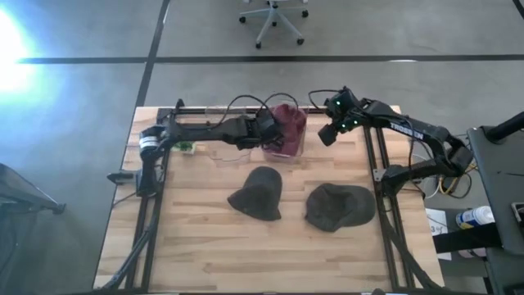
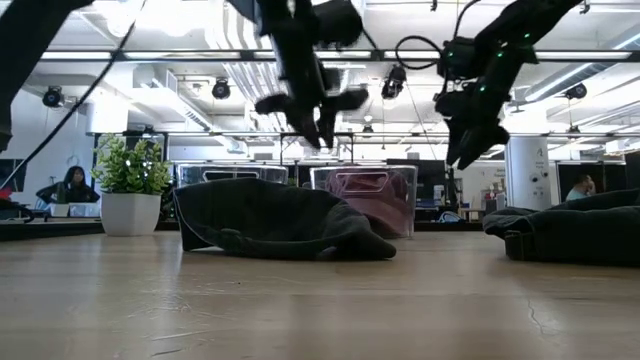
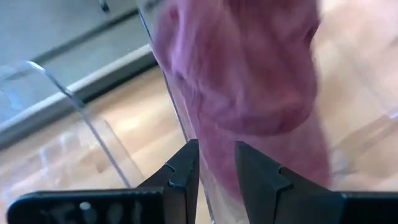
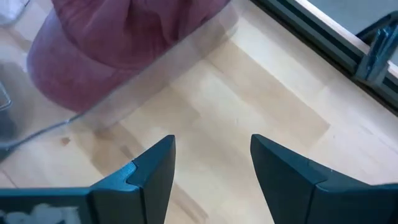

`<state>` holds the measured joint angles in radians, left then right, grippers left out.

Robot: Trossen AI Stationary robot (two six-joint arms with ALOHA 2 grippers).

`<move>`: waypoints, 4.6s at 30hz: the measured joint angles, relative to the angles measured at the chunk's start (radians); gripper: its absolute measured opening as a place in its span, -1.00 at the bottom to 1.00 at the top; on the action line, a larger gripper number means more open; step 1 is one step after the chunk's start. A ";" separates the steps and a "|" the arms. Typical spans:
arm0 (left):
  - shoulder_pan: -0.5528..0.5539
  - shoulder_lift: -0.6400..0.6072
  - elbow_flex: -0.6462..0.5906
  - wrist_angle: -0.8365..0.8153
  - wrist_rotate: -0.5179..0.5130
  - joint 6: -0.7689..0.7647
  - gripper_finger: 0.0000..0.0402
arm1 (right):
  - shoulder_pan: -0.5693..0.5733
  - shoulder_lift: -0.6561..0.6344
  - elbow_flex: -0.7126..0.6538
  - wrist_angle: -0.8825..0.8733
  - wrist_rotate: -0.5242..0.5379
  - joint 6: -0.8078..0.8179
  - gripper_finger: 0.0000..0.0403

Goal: Pick & Place hat
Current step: Adjust the right transparent bin on the table, then adjust the left transparent bin on the table

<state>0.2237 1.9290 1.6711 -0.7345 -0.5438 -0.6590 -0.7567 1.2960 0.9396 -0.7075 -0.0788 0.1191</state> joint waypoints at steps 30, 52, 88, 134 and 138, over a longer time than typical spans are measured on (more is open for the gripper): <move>0.010 0.060 -0.085 0.154 0.145 -0.103 -0.52 | 0.000 -0.109 -0.160 0.010 -0.009 0.058 0.02; -0.271 -0.019 0.158 -0.379 0.365 0.240 -0.52 | 0.049 -0.151 -0.158 -0.004 -0.194 0.034 0.02; -0.474 -0.302 -0.375 -0.091 0.009 0.206 -0.52 | 0.658 0.048 -0.108 0.280 -0.093 0.574 0.02; 0.316 0.140 0.058 -0.190 0.297 -0.076 -0.52 | 0.599 0.047 -0.096 0.210 0.004 0.554 0.02; 0.316 0.144 0.059 -0.138 0.341 -0.074 -0.52 | 0.599 0.047 -0.096 0.209 0.004 0.545 0.02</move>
<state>0.5395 2.0735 1.7298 -0.8722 -0.2031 -0.7334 -0.1574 1.3426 0.8436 -0.4988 -0.0746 0.6640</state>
